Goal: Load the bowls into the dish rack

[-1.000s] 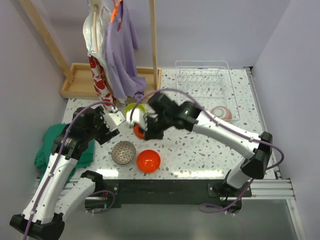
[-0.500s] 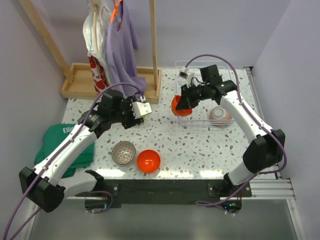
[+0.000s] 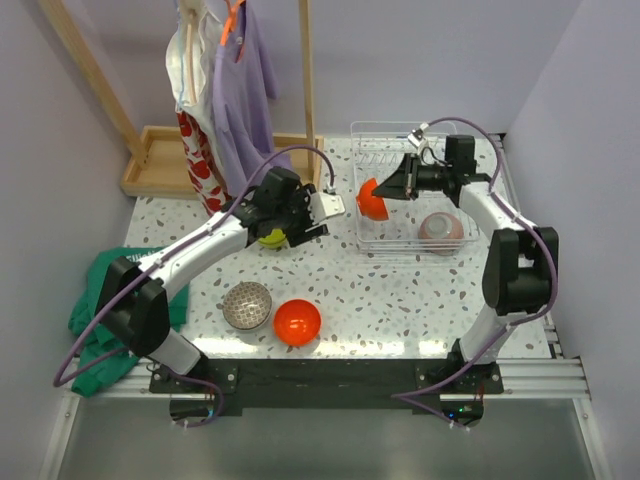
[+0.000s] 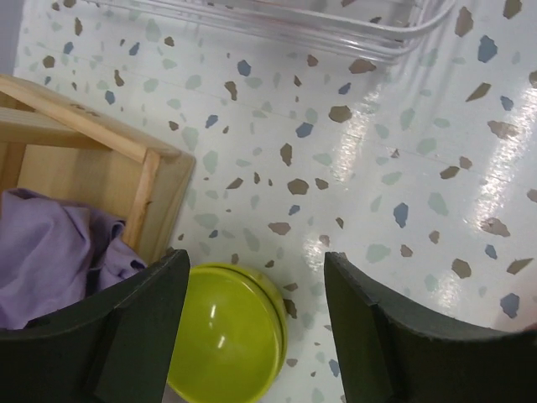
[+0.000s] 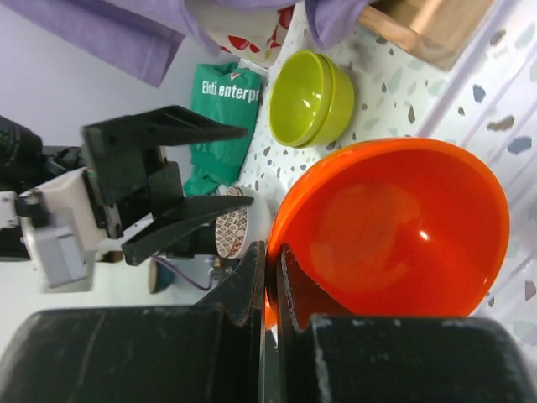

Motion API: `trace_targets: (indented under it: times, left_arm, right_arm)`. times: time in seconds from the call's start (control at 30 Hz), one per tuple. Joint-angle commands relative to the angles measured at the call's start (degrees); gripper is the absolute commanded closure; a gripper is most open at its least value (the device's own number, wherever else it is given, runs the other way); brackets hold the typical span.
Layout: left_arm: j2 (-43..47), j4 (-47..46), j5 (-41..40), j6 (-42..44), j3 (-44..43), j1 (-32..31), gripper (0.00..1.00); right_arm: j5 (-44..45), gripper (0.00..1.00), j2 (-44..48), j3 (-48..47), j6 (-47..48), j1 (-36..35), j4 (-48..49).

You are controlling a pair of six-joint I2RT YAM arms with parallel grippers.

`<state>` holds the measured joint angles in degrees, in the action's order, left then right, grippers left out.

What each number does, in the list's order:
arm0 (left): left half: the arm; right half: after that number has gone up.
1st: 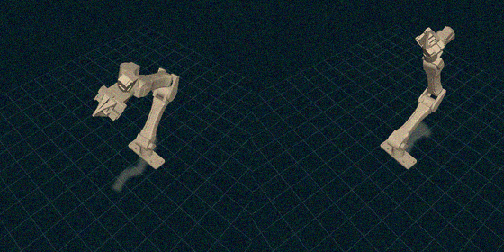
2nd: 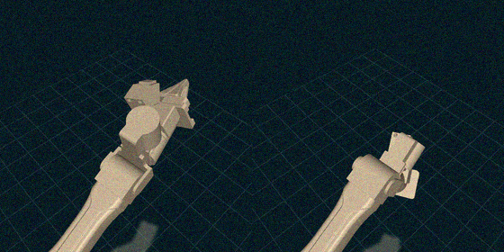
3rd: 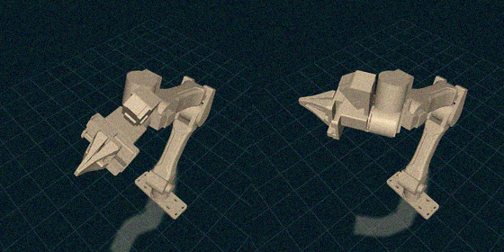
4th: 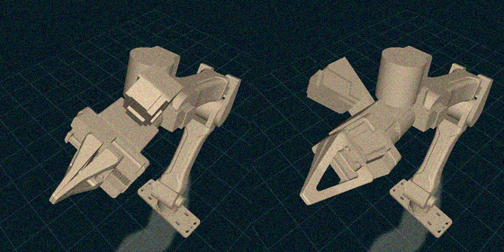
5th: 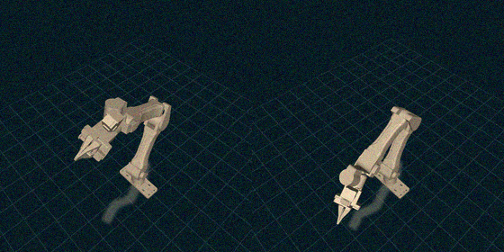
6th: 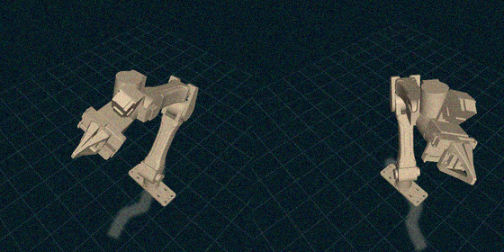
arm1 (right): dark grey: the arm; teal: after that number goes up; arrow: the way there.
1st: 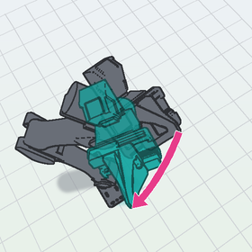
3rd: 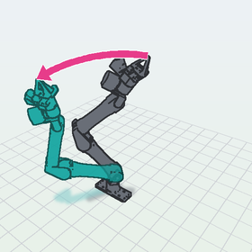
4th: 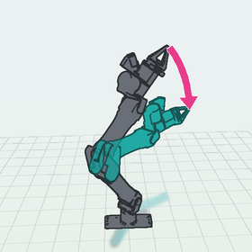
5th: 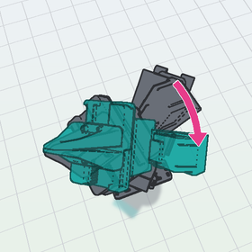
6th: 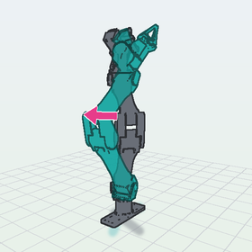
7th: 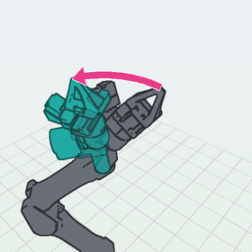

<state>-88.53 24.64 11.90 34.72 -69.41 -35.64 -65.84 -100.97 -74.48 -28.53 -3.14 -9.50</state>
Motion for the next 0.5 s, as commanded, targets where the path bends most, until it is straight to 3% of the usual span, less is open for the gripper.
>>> trace_targets:
  times: [0.0,0.2,0.47]
  left_arm:
    - [-0.2,-4.2,-2.3,1.2,-4.2,0.0,0.29]
    - [-0.2,-5.2,-0.1,-1.1,-4.2,-0.1,0.29]
    - [-0.5,-5.8,-1.3,-1.1,-3.5,-0.3,0.29]
  right_arm:
    - [-5.4,1.0,-1.7,2.7,-12.5,1.4,17.7]
    - [-3.8,1.0,-4.9,4.0,-17.3,1.8,25.7]
    - [-3.4,1.0,-9.7,2.9,-13.3,2.6,23.5]
